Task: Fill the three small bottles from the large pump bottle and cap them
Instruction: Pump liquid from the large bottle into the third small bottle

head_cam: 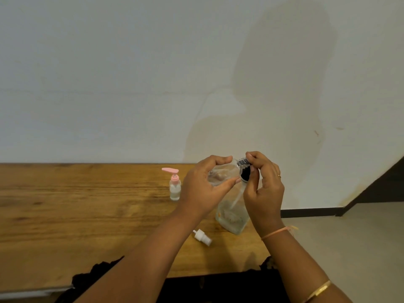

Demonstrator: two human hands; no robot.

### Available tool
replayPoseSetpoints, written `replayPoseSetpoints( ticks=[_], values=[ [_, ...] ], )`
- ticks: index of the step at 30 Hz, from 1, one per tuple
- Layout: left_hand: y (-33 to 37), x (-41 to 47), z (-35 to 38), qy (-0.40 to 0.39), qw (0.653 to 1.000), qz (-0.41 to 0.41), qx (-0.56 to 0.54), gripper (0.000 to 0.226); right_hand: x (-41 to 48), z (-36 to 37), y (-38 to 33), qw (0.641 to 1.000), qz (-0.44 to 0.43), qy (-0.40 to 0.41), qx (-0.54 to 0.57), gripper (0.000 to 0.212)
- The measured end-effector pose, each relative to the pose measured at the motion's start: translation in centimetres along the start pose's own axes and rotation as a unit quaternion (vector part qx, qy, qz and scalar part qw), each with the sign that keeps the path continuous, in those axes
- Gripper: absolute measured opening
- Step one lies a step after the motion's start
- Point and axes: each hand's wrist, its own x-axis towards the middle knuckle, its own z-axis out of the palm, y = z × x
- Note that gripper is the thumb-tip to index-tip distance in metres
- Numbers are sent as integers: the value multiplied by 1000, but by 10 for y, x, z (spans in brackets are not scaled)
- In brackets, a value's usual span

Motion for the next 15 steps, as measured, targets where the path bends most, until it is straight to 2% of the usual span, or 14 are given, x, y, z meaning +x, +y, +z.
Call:
replayPoseSetpoints(
  ticks=[4,15],
  values=[
    [1,1,-1,7,1000,13,-4,38,2,0,-8,1000,23,4,8,30],
    [-2,1,-2,0,1000,14,-2,37,3,1,-6,1000,-5,2,-8,31]
  ],
)
